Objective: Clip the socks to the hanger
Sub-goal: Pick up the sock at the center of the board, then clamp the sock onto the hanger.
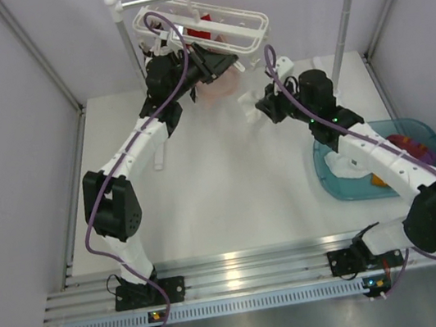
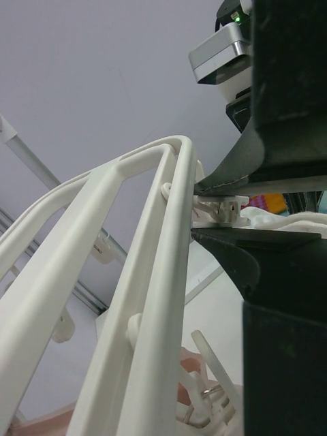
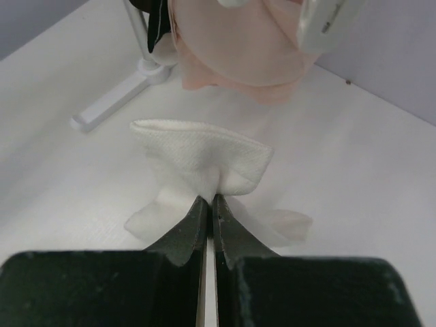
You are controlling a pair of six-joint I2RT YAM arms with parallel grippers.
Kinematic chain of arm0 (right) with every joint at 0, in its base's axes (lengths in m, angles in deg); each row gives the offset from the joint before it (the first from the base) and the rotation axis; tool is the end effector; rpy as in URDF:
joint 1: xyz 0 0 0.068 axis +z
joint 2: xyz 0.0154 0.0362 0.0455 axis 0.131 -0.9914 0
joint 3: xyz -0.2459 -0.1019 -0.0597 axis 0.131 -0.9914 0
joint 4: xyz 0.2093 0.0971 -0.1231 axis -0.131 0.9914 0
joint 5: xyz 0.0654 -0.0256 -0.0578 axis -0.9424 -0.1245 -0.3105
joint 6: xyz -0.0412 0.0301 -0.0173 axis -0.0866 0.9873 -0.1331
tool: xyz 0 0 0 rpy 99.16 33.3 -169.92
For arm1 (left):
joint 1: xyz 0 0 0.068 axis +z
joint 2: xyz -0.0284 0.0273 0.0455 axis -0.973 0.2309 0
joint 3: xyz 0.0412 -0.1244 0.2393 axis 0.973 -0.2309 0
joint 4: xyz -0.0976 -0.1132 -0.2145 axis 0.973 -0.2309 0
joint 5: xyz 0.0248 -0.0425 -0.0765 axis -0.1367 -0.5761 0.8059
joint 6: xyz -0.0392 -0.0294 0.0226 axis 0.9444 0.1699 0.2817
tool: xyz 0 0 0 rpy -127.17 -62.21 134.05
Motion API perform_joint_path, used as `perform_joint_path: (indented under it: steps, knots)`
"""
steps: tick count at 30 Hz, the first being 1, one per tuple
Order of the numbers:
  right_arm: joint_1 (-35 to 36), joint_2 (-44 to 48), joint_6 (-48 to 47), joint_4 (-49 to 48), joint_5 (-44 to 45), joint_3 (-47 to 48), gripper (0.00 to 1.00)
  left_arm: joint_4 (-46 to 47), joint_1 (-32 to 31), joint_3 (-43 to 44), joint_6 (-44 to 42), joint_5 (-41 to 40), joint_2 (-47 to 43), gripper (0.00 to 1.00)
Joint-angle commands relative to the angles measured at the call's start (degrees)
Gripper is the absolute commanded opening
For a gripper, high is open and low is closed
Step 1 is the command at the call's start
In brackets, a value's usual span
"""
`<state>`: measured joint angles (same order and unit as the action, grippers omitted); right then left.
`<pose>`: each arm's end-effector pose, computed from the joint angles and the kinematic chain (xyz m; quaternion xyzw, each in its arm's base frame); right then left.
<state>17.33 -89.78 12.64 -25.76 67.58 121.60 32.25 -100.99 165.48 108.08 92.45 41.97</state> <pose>0.2835 0.1410 0.3551 -0.2615 0.7427 0.2137 0.5783 0.4038 -0.2027 0.3957 0.0535 0.6383 -0.5965 0.4836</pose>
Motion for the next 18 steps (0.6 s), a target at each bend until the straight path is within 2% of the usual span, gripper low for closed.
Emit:
perform_joint_path:
  steps: [1, 18]
  knots:
    - [-0.6, -1.51, 1.16, -2.74, -2.68, 3.6, 0.0, 3.37, 0.34, -0.87, -0.04, 1.75, -0.54, 0.0]
    - [-1.04, -5.47, -0.51, -5.29, -3.91, 10.64, 0.0, 2.31, 0.34, -0.34, -1.01, 2.9, -0.19, 0.0]
